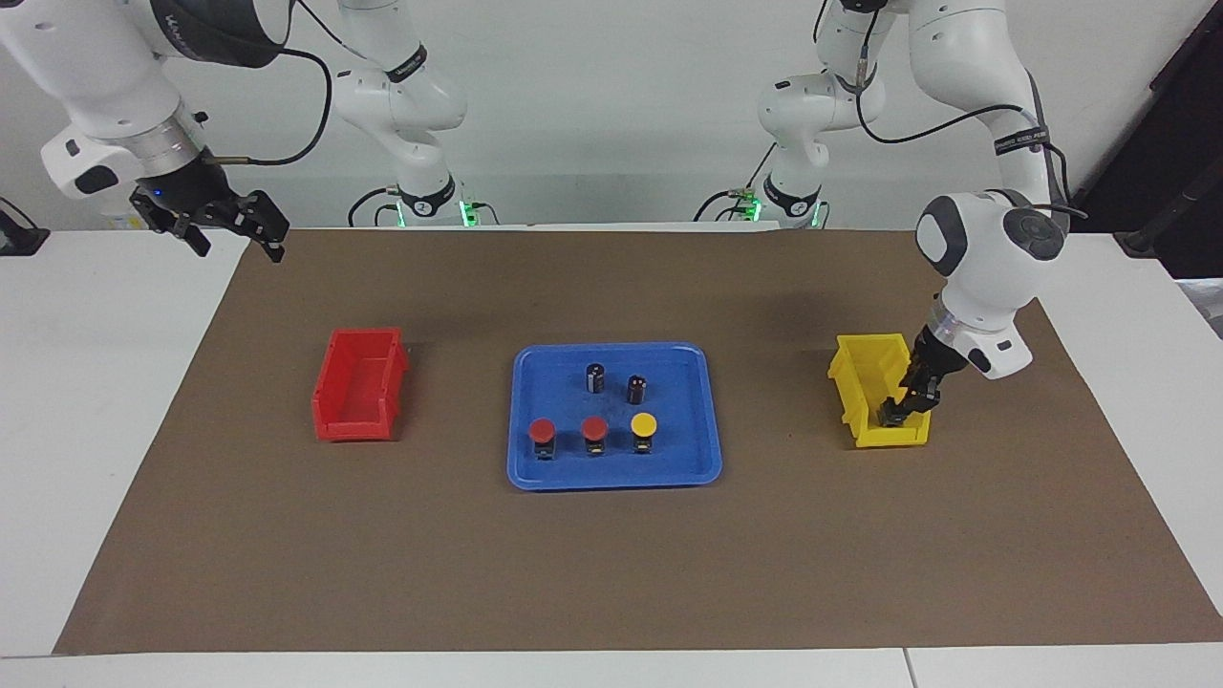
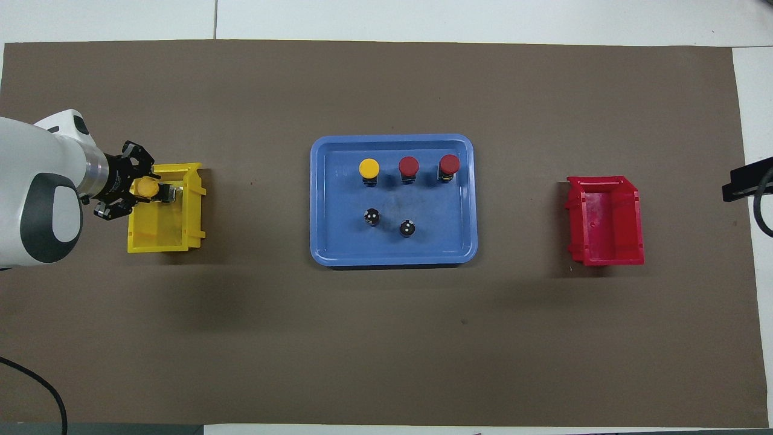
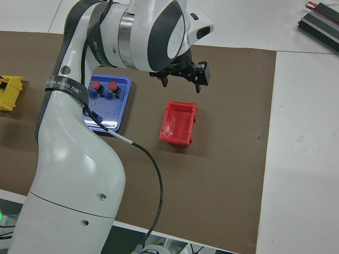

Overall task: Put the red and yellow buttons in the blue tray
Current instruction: 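Carry the second yellow button into the blue tray with the left gripper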

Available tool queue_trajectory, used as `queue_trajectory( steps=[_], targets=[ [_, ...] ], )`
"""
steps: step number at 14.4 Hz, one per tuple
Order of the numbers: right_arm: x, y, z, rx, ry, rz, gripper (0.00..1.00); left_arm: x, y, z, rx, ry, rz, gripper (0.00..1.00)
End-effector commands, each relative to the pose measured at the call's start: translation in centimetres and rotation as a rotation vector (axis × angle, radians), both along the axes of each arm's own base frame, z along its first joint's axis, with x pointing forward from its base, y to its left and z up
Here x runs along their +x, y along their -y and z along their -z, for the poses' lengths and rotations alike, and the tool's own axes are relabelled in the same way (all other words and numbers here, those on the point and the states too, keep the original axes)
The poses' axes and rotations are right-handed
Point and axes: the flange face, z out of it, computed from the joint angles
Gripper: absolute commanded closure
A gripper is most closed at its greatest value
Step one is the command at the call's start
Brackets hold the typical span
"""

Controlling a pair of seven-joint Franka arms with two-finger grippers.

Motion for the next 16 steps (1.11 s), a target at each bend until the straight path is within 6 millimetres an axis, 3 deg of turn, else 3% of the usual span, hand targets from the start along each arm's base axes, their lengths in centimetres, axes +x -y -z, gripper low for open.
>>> queue_trajectory(
  steps=[1,4,6,9,12,14,16],
  targets=[
    [0.2,-0.4,0.7,0.000,-0.002,-0.014,0.00,0.1,-0.2,0.0,0.016,-0.009,-0.005,0.67],
    [0.4,-1.3,1.0,0.001,-0.008,-0.028,0.00,0.2,0.6,-0.7,0.035,-0.038,0.017,0.68],
    [0.2,-0.9,0.8,0.002,-0.010,-0.022,0.00,0.7,3.2,-4.1,0.052,-0.057,0.066,0.70],
    [0.0,-1.3,1.2,0.005,-0.042,-0.026,0.00,1.9,10.9,-11.2,0.144,-0.021,0.240,0.69],
    [0.0,-1.0,0.7,0.004,-0.025,-0.021,0.00,2.5,20.2,-15.3,0.159,0.066,0.384,0.74],
    [0.0,-1.1,0.9,0.004,-0.031,-0.024,0.00,1.5,24.5,-15.3,0.104,0.097,0.437,0.79],
    [-0.1,-1.6,1.0,0.005,-0.037,-0.038,0.00,1.3,28.0,-13.2,0.051,0.152,0.513,0.95]
  ],
)
